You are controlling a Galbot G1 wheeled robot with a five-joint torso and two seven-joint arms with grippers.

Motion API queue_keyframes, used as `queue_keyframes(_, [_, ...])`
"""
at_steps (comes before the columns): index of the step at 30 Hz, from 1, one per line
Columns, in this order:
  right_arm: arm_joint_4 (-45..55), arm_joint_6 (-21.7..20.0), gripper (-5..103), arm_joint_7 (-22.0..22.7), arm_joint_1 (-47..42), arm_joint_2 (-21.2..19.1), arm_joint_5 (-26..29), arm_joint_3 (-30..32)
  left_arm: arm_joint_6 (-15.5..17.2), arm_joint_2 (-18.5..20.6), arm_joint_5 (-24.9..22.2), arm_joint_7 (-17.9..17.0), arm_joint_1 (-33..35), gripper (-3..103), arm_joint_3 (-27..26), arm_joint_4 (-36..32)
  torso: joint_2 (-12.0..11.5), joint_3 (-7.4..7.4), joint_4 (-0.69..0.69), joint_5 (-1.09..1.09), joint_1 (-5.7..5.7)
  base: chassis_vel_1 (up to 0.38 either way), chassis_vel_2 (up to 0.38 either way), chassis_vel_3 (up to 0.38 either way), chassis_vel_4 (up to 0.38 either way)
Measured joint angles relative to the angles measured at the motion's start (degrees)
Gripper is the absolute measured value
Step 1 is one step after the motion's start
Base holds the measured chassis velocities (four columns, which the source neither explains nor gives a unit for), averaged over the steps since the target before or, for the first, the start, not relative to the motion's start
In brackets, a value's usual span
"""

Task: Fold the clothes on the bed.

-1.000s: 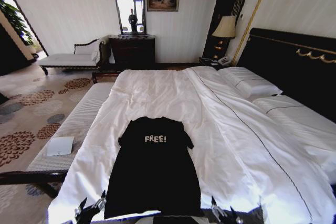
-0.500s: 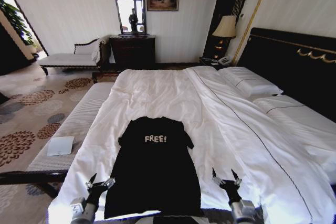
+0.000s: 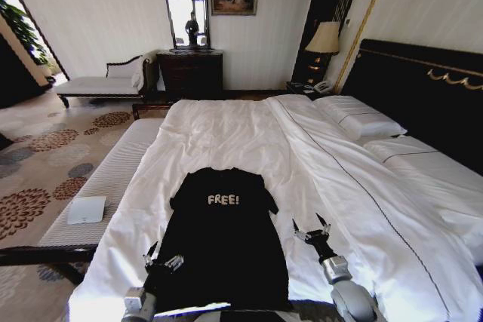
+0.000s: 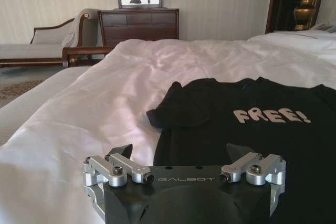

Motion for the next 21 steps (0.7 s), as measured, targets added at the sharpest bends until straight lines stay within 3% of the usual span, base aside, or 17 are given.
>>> queue_keyframes(8, [0.2, -1.2, 100, -0.4, 1.2, -3.4, -5.2, -2.0, 2.1, -0.1, -2.6, -0.3, -2.8, 100, 3.6, -0.9, 0.0, 0.0, -0.03, -0.02, 0.01, 0.0, 0.0, 0.0, 0.0])
queue_keyframes(10, [-0.2, -1.1, 100, -0.6, 2.1, -3.9, -5.3, -2.4, 2.1, -1.0, -1.2, -0.3, -3.0, 100, 4.7, -0.8, 0.0, 0.0, -0.02, -0.02, 0.0, 0.0, 0.0, 0.0, 0.0])
queue_keyframes(16, [-3.9, 1.2, 100, -1.3, 5.9, -1.8, -7.9, -4.0, 3.0, -2.7, 0.4, -1.6, -2.0, 100, 6.3, -1.8, 0.0, 0.0, -0.01, 0.0, 0.0, 0.0, 0.0, 0.0, 0.0])
queue_keyframes(21, [-7.5, 1.5, 100, -1.9, 12.0, -0.3, -8.0, -9.6, 3.5, -4.1, 0.8, -2.3, -1.0, 100, 6.0, -3.0, 0.0, 0.0, 0.01, 0.0, -0.01, 0.0, 0.0, 0.0, 0.0])
